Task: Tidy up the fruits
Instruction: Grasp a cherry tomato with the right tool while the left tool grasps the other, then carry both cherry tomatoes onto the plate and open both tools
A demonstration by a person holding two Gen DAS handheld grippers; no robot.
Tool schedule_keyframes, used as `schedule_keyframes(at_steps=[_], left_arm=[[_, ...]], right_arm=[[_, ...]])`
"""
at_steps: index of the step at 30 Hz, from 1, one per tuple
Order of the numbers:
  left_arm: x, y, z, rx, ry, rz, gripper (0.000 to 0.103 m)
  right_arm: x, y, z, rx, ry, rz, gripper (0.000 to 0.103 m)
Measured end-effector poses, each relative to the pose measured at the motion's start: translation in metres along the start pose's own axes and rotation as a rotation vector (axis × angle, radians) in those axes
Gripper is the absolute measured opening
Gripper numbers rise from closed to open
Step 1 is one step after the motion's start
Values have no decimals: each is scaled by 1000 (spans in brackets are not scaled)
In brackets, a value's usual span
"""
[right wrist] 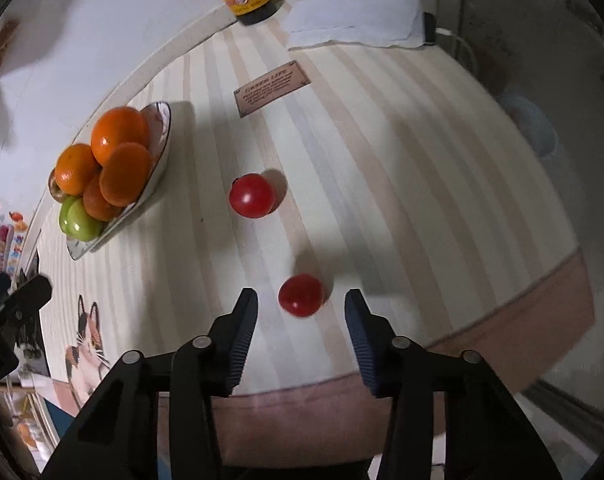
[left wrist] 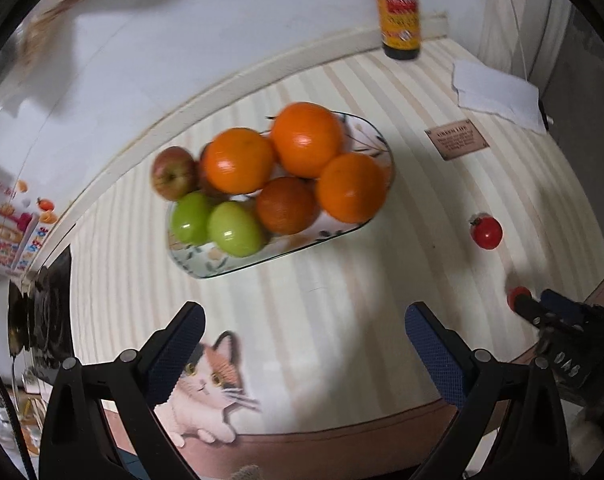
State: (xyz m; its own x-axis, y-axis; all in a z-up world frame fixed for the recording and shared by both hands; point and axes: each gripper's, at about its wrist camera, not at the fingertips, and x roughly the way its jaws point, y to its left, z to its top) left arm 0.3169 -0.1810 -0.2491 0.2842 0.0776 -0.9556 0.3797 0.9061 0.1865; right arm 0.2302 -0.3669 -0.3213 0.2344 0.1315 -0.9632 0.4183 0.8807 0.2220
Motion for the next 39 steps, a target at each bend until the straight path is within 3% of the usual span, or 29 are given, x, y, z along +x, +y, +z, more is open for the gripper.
schedule_keyframes(at_steps=[4, 8, 16, 21, 24, 26, 29, 39], left_arm=[[15, -21, 10, 11, 45, -41, 103], [23, -43, 23, 27, 74, -111, 103], [51, -102, 54, 123, 150, -253, 102], [69, -127, 66, 134, 203, -340, 83], [78, -136, 69, 132, 231, -373, 67], [81, -140, 70, 139, 239, -380, 48], [82, -146, 70, 154, 234, -378, 32], [64, -136, 66, 142, 194, -398, 29]], right_arm=[[19, 6, 4, -53, 15, -22, 29], [15, 9, 6, -98, 1, -44, 29], [-6, -43, 27, 5, -31, -51, 29], [-16, -71, 40, 42, -46, -77, 29], [-20, -82, 51, 65, -56, -80, 29], [-20, -83, 57, 72, -60, -79, 29], [-21, -82, 61, 75, -64, -77, 29], [-31, -72, 70, 66, -84, -56, 29]])
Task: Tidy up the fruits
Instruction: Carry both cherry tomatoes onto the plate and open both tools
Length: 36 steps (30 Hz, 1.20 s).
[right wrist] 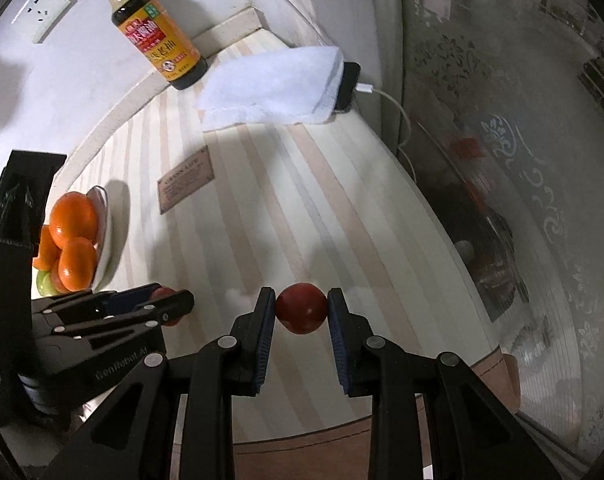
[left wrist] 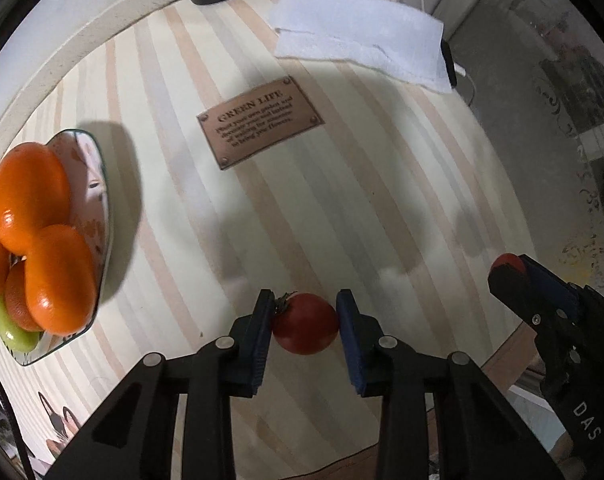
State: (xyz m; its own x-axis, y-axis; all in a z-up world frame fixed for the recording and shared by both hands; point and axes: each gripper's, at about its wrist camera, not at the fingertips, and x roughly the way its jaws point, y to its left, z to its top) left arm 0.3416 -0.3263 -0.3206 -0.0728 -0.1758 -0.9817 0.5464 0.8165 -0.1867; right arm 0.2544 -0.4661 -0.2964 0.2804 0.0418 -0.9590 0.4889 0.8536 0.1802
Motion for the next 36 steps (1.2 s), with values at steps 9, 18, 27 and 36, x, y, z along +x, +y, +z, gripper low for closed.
schedule_keyframes(at_steps=[9, 18, 27, 36], left_arm=[[-61, 61, -32, -136, -97, -70, 29], [-131, 192, -89, -426, -209, -89, 29], [-116, 310, -119, -697, -200, -156, 29], [-70, 336, -108, -755, -128, -252, 30]], right_arm=[[-19, 46, 8, -76, -20, 71, 29], [-16, 159, -4, -220, 19, 251, 29], [44, 272, -31, -210, 123, 423, 29], [84, 300, -39, -259, 136, 345, 29]])
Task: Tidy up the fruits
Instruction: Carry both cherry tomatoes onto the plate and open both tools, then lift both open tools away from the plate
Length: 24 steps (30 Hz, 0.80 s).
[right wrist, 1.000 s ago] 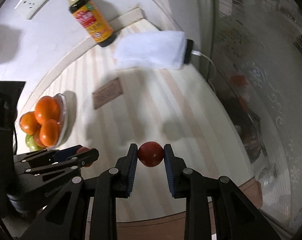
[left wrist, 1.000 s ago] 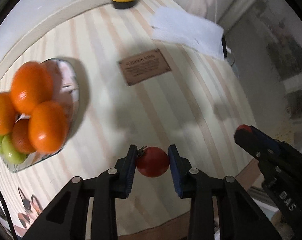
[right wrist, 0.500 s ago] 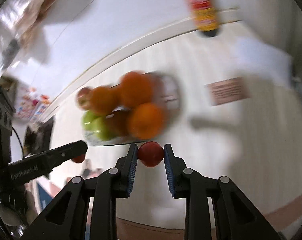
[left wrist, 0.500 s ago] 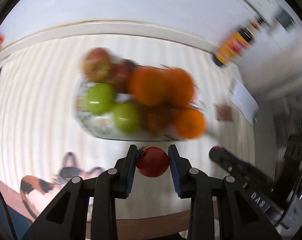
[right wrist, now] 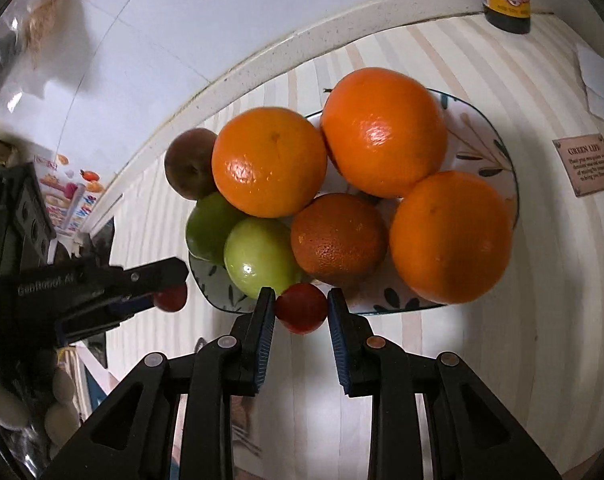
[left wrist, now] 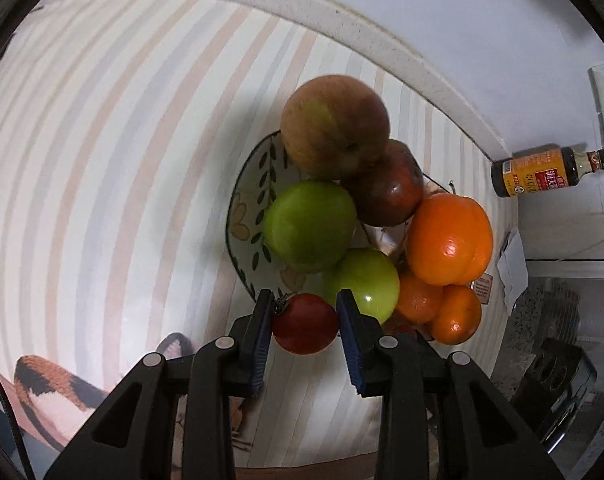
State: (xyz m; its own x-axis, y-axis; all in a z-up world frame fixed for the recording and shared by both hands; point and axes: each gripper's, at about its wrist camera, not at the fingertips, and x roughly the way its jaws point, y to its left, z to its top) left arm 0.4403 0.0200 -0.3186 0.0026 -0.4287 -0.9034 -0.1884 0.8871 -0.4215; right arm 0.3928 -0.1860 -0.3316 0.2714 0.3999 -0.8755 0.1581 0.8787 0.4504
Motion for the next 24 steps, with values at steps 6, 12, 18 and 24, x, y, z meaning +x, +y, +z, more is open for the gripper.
schedule_keyframes(at_steps=[6, 12, 18, 24], left_arm=[[13, -5, 3, 7, 35, 4, 30], [6, -14, -1, 67, 1, 75, 61], [-17, -19, -15, 141, -85, 227, 88], [-38, -29, -43, 199, -177, 333, 88]], right_arm=[[12, 5, -5, -12, 3, -26, 50], [-6, 10, -9, -5, -36, -45, 77], [-42, 16, -9, -61, -58, -256, 93], [-77, 7, -5, -128, -89, -401, 97]])
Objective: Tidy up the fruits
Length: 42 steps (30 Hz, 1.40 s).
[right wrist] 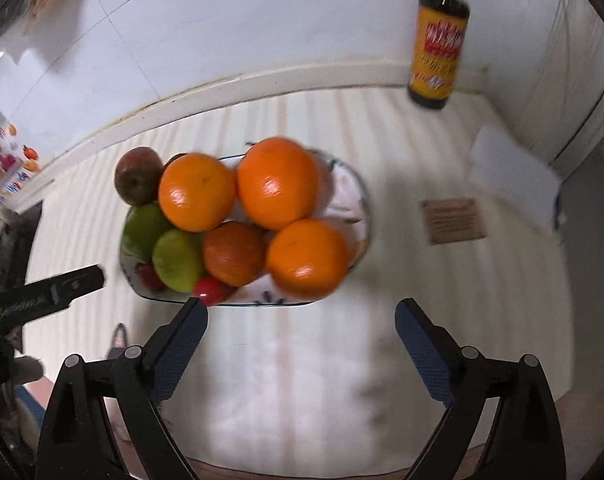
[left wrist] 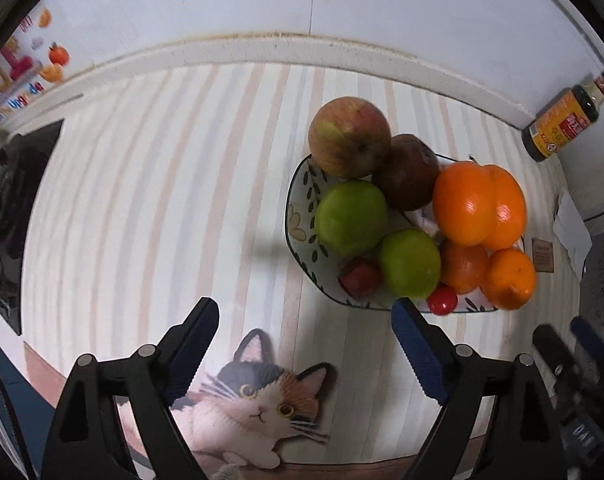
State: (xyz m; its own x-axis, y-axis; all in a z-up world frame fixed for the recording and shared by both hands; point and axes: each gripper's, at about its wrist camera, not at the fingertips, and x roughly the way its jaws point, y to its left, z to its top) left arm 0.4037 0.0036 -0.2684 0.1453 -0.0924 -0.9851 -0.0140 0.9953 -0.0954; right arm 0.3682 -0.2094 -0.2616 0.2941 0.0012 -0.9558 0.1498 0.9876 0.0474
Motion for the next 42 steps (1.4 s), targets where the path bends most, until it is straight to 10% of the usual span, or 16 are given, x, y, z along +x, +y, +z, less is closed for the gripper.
schedule_keyframes(at_steps=[16, 42], left_arm=[[-128, -9, -64, 33, -262, 8, 88], [-297, 9, -246, 122, -544, -28, 88]], right_arm=[[-111, -8, -26, -53, -144, 11, 97], [-353, 12, -203, -59, -415, 8, 97]])
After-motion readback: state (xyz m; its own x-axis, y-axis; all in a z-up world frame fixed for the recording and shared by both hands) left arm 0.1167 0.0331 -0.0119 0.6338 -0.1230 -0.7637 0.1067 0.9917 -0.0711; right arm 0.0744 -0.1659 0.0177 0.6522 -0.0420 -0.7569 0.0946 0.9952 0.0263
